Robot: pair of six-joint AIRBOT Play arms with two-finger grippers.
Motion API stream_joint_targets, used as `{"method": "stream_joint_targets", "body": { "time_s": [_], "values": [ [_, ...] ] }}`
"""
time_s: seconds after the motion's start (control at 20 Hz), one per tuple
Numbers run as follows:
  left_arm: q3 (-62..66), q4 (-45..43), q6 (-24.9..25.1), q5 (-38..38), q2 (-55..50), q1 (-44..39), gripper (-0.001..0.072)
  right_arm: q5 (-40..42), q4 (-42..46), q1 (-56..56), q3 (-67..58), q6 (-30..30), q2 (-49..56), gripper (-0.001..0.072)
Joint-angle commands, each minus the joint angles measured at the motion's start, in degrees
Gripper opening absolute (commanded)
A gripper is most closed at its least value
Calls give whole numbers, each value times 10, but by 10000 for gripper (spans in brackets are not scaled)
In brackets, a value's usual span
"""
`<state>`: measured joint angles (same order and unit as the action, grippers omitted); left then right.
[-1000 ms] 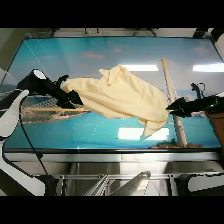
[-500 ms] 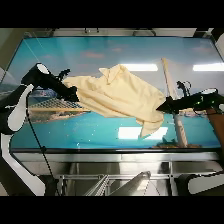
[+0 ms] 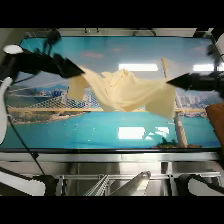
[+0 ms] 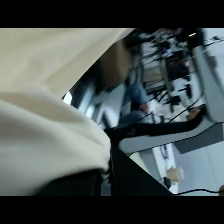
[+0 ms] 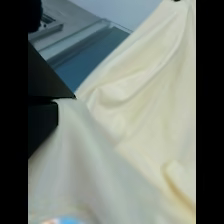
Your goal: Fold the shirts.
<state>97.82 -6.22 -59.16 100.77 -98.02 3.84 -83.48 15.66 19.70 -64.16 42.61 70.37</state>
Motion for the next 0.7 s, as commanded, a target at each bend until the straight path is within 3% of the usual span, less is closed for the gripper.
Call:
{"method": "stream_joint_targets", "body": {
  "time_s": [0.0, 0.2, 0.3, 0.5, 0.65],
  "values": [
    [0, 266, 47, 56, 119, 27, 35, 50, -60, 47, -19, -46, -207, 18],
    [0, 384, 14, 55, 228, 92, 35, 218, -22, 89, -32, -69, -396, 17],
    [0, 342, 2, 52, 255, 134, 35, 231, -6, 87, -33, -68, -414, 17],
    [-104, 147, -16, 36, 257, 149, 35, 129, 3, 68, -25, 0, -298, 19],
    [-244, 80, 16, 28, 194, 128, 35, 151, 17, -20, 3, -9, -155, 19]
  ]
}}
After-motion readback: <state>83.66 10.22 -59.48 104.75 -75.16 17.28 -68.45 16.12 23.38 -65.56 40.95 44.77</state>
